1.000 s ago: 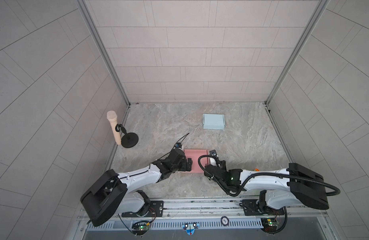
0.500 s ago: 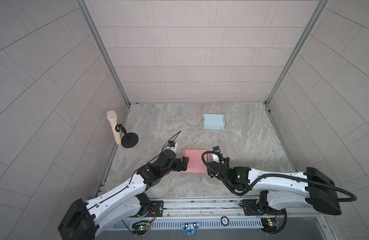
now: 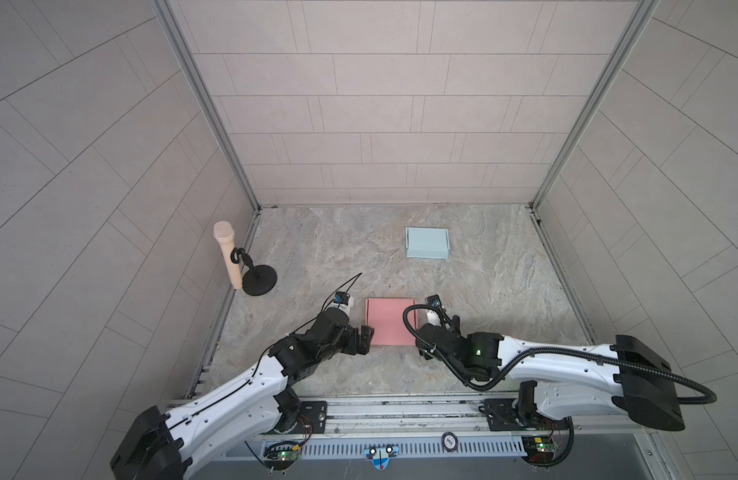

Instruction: Fold the paper box

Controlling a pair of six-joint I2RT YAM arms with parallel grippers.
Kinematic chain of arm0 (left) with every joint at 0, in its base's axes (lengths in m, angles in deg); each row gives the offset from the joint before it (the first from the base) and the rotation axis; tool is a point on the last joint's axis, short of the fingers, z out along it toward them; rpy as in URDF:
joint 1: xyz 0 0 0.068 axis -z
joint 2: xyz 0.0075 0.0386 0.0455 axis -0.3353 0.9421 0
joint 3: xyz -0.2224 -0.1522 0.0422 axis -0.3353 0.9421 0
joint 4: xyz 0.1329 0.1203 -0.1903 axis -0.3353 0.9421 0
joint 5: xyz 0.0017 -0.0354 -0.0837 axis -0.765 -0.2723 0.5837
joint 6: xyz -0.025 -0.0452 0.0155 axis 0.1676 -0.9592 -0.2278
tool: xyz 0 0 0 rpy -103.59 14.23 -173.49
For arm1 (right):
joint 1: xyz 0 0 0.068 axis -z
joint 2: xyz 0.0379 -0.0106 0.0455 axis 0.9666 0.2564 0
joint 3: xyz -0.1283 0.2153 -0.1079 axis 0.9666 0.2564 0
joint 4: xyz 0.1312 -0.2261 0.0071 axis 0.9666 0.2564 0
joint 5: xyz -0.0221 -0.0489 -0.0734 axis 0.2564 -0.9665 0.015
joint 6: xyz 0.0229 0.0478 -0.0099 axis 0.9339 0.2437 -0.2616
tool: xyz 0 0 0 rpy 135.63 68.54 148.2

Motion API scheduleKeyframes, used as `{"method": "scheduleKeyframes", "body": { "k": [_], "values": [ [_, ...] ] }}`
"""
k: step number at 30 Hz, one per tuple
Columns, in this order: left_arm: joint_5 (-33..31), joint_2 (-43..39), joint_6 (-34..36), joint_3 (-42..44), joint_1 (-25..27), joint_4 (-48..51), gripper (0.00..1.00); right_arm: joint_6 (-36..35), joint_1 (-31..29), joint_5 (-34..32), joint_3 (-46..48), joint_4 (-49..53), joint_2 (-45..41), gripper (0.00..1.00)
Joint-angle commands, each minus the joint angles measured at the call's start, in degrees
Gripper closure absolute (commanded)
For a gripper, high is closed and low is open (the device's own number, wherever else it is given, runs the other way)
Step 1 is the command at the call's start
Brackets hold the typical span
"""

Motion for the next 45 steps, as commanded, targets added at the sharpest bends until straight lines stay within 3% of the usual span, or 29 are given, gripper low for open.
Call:
{"method": "scheduleKeyframes", "body": {
  "k": [1, 6, 14, 27, 45],
  "values": [
    [1.4, -0.2, 0.9, 0.5, 0.4, -0.1, 0.00, 2.5, -0.3, 0.2, -1.0, 1.7, -0.8, 0.33],
    [1.8, -0.2, 0.9, 0.2, 1.4, -0.3, 0.01, 2.8, -0.3, 1.5, -0.4, 0.9, -1.2, 0.33],
    [0.3, -0.1, 0.0, -1.4, 4.9, 1.0, 0.20, 3.2, -0.7, 2.1, -0.8, 0.5, -1.5, 0.33],
    [-1.3, 4.2, -3.0, -1.7, 8.1, -3.1, 0.35, 3.1, -1.1, 3.3, -1.2, -2.1, 1.6, 0.33],
    [-1.6, 13.5, -3.1, -3.5, 6.8, -6.8, 0.28, 7.4, -1.2, 2.9, 0.3, -5.7, 5.7, 0.28]
  ]
}}
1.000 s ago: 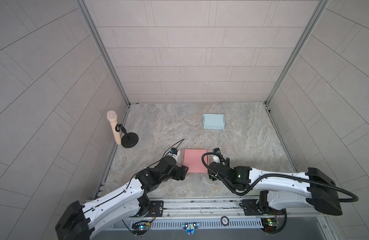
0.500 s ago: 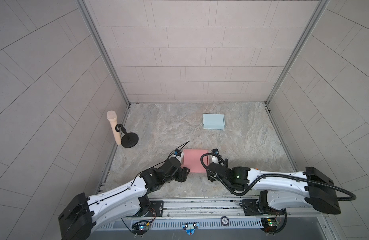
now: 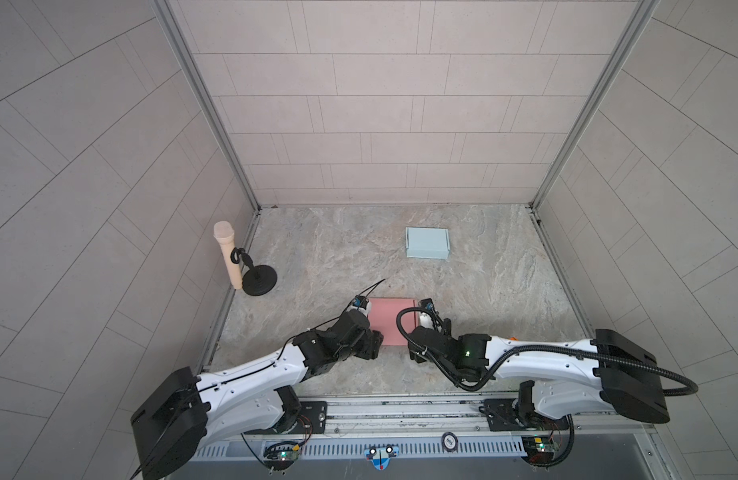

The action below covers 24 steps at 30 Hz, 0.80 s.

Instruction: Fold the paper box

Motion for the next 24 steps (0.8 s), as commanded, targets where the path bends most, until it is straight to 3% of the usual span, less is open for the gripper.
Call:
{"method": "scheduleKeyframes", "body": {
  "k": [1, 9, 24],
  "values": [
    [-0.1, 0.8, -0.1, -0.4, -0.6, -2.1, 0.28, 2.8, -0.3, -0.9, 0.5, -0.5, 0.6, 0.28],
    [0.0, 2.3, -0.1, -0.1, -0.6, -3.0, 0.25, 3.3, -0.3, -0.4, 0.5, -1.7, 2.9, 0.19],
    [5.4, 3.2, -1.8, 3.3, -4.0, -9.4, 0.25, 3.0, -0.3, 2.4, -0.2, -5.0, 6.9, 0.23]
  ]
}}
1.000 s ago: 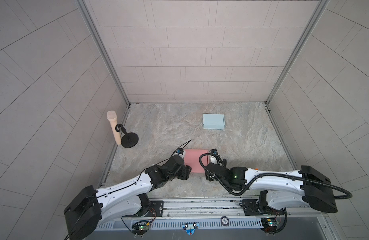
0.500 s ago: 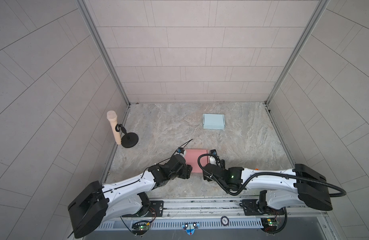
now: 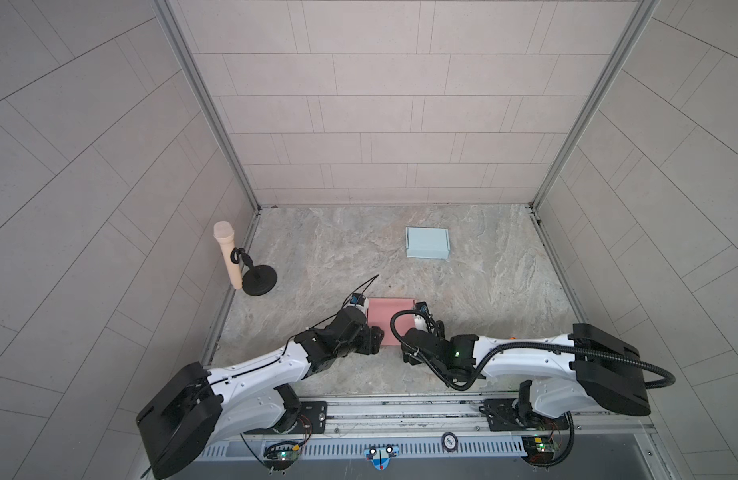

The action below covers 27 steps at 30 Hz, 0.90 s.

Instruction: Fold the paper box

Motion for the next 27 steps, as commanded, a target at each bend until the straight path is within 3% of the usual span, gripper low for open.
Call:
{"method": "scheduleKeyframes", "body": {
  "k": [1, 21, 27],
  "values": [
    [1.5, 0.8, -0.5, 1.0, -0.4, -2.7, 0.25, 1.2, -0.3, 0.0, -0.3, -0.6, 0.9, 0.23],
    [3.8, 1.7, -2.1, 2.3, 0.4, -6.5, 0.24, 1.5, -0.2, 3.1, -0.8, -4.9, 2.5, 0.25],
    [4.1, 3.2, -2.4, 2.9, 0.4, -8.1, 0.30, 1.7, 0.1, 2.1, -0.1, -4.8, 3.2, 0.25]
  ]
}}
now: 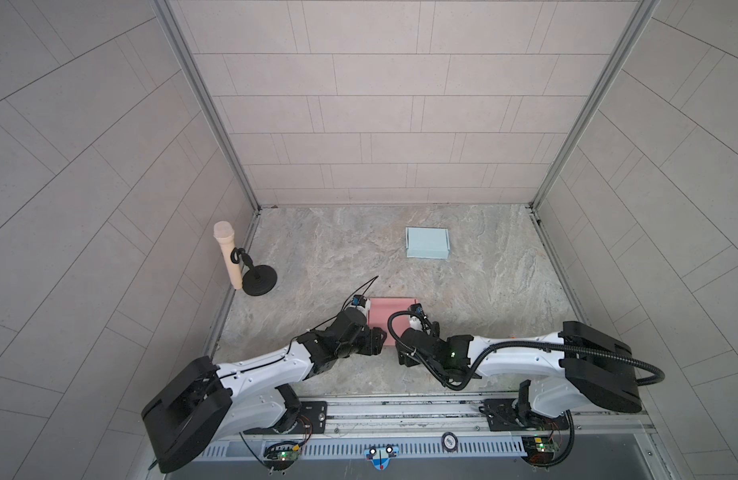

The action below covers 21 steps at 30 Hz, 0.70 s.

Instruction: Fold the paper box

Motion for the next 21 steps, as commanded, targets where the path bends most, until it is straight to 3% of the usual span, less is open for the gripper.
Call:
{"method": "scheduleKeyframes", "body": {
  "k": [1, 21],
  "values": [
    [1.2, 0.7, -0.6, 0.7, 0.6, -2.2, 0.31, 1.4, 0.1, -1.5, -0.2, -0.7, 0.9, 0.26],
    [-0.5, 1.3, -0.3, 1.2, 1.2, -2.0, 0.38, 0.5, 0.4, -2.8, -0.9, 0.6, 1.0, 0.27]
  ]
}}
